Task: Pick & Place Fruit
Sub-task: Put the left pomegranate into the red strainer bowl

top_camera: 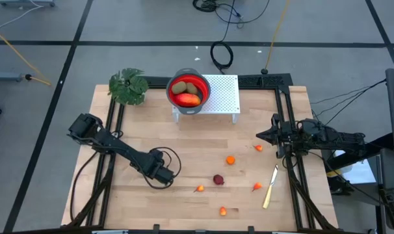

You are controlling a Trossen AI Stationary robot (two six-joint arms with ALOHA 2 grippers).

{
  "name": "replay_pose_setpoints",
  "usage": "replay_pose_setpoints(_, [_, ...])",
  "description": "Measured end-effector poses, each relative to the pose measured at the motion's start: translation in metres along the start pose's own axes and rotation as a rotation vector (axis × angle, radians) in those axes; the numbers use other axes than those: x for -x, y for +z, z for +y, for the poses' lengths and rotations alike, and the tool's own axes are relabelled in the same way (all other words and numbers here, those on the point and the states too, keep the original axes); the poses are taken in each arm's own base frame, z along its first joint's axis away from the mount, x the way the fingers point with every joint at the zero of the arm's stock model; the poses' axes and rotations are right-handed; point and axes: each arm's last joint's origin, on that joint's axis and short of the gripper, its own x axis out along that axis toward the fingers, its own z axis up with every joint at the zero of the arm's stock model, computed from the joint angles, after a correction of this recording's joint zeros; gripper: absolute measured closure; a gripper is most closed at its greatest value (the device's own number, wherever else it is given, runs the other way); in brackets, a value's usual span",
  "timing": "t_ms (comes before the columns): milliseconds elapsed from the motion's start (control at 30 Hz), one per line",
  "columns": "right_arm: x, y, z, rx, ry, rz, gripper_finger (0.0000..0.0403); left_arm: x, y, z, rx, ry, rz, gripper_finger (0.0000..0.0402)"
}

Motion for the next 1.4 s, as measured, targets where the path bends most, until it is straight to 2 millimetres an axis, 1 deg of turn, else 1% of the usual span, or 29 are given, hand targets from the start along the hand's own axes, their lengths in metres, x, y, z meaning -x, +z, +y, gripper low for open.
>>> replay_pose_setpoints(233, [0.0, 0.0, 0.0, 0.0, 0.0, 0.0, 0.0403, 0.0, 0.0, 0.0, 0.0, 0.0, 0.0, 0.0052])
replay_pose_setpoints(300, [0.0, 0.0, 0.0, 0.0, 0.0, 0.0, 0.0403, 0.0, 0.0, 0.0, 0.0, 0.0, 0.0, 0.006])
replay_pose_setpoints(633, [0.0, 0.0, 0.0, 0.0, 0.0, 0.0, 0.0403, 0.0, 0.0, 0.0, 0.004, 0.0, 0.0, 0.0166])
replay_pose_setpoints(767, [0.0, 0.0, 0.0, 0.0, 0.0, 0.0, 0.0403, 0.0, 0.0, 0.0, 0.014, -0.001, 0.0, 0.0194])
replay_pose_setpoints(867, [0.0, 0.0, 0.0, 0.0, 0.0, 0.0, 0.0403, 0.002, 0.0, 0.001, 0.014, -0.009, 0.002, 0.0206])
replay_pose_setpoints(1000, [0.0, 0.0, 0.0, 0.0, 0.0, 0.0, 0.0403, 0.01, 0.003, 0.004, 0.024, -0.041, 0.004, 0.0205])
replay_pose_setpoints(1167, [0.0, 0.0, 0.0, 0.0, 0.0, 0.0, 0.0403, 0.027, 0.008, 0.011, 0.034, -0.117, -0.018, 0.0195])
replay_pose_setpoints(1267, [0.0, 0.0, 0.0, 0.0, 0.0, 0.0, 0.0403, 0.042, 0.011, 0.014, 0.021, -0.216, -0.1, 0.0194])
replay_pose_setpoints(1400, [0.0, 0.0, 0.0, 0.0, 0.0, 0.0, 0.0403, 0.067, 0.015, 0.014, -0.026, -0.422, -0.266, 0.0193])
